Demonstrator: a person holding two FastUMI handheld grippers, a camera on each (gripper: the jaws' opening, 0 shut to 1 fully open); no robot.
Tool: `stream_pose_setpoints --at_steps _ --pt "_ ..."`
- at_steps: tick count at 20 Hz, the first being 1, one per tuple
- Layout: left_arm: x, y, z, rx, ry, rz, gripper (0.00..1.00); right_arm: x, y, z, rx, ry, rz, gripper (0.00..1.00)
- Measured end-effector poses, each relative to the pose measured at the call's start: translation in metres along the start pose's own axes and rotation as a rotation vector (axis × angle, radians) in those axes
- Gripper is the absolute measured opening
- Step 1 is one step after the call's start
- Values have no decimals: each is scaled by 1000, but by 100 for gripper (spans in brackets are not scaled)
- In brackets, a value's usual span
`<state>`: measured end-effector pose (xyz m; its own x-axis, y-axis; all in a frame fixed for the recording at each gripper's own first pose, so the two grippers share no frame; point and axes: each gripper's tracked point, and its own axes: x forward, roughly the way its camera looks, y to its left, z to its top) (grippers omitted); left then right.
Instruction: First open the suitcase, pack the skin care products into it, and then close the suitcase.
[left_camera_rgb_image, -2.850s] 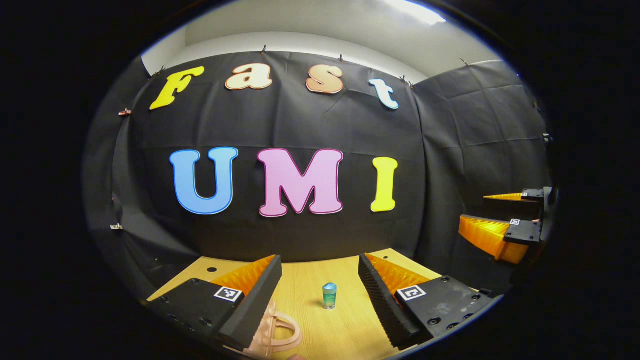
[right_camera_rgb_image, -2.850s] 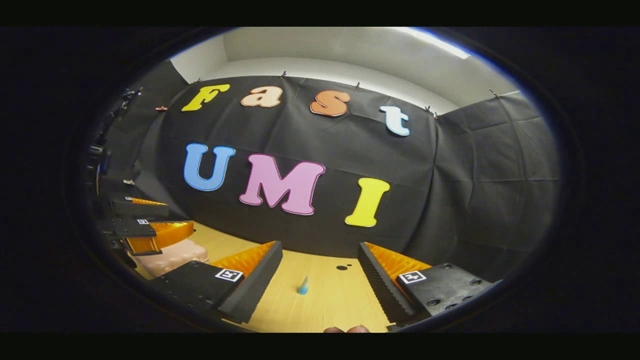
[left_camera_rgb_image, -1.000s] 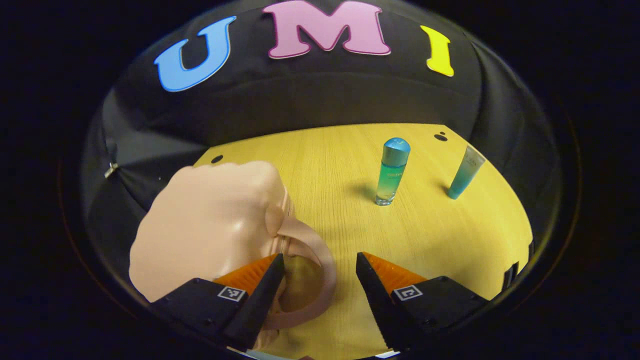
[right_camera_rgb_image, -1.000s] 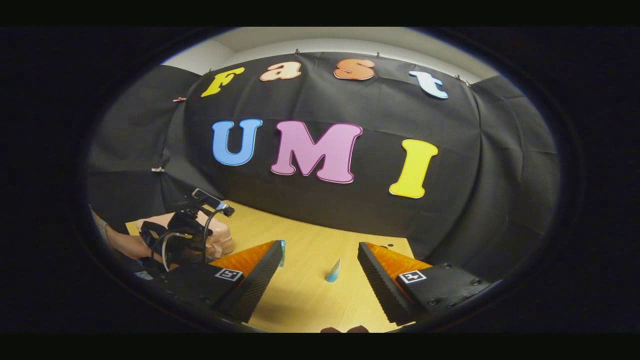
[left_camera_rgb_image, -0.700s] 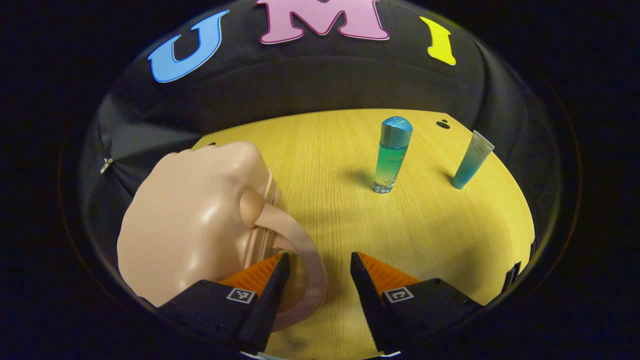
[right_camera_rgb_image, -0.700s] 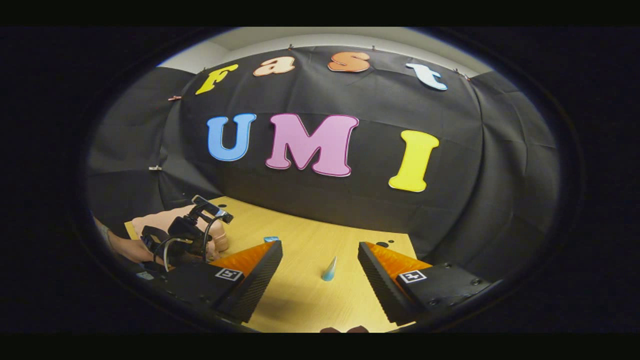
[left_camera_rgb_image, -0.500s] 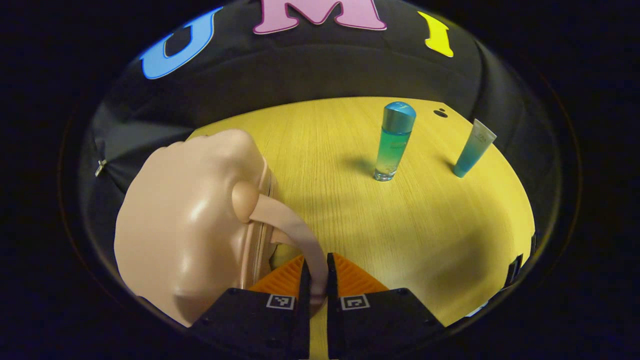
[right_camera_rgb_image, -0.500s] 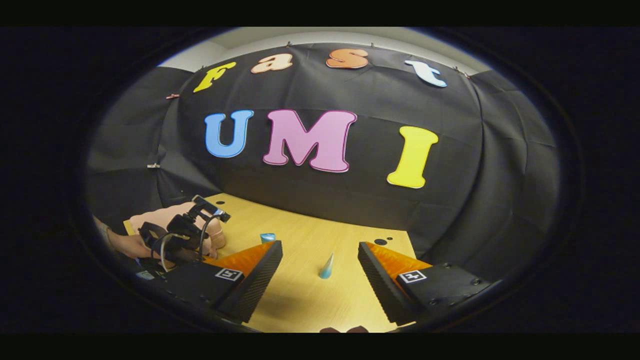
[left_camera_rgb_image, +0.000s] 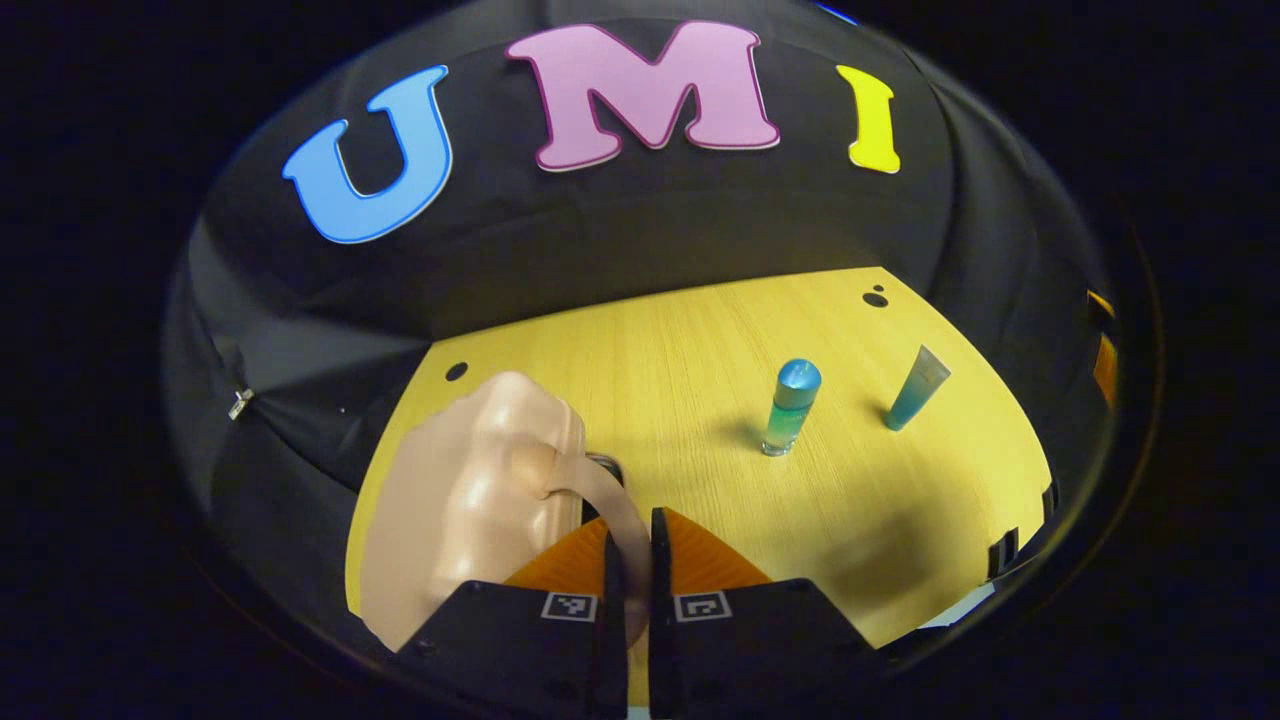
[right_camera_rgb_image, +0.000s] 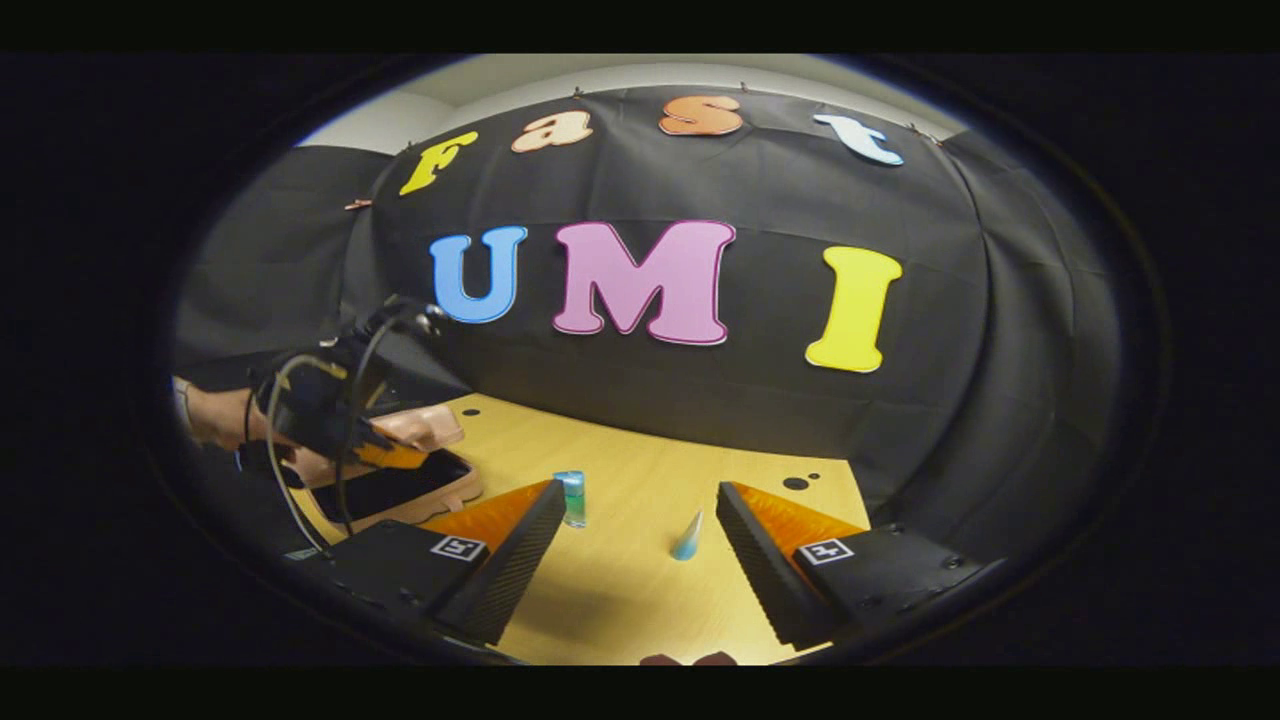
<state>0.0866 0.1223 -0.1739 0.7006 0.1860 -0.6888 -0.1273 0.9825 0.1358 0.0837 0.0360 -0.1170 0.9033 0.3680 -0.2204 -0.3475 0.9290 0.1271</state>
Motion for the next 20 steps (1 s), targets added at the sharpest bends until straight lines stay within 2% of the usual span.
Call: stream_pose_setpoints --at_steps 3,7,10,13,15,18,20 --pt "-34 53 26 -76 -38 40 13 4 1 4 9 -16 21 97" --pt "-73 157 54 -26 -120 180 10 18 7 5 -23 -21 36 96" --pt "-80 209 53 -99 -144 171 8 24 17 19 -42 -50 4 97" --pt "-74 283 46 -158 -175 180 8 31 33 22 -59 -43 -65 97" --pt "-65 326 39 -176 -192 164 7 35 51 27 -30 -50 -102 97" --pt "-30 405 9 -188 -173 172 8 42 74 30 0 -25 -158 96" --pt "3 448 -19 -245 -132 167 7 44 87 35 27 -20 -194 96"
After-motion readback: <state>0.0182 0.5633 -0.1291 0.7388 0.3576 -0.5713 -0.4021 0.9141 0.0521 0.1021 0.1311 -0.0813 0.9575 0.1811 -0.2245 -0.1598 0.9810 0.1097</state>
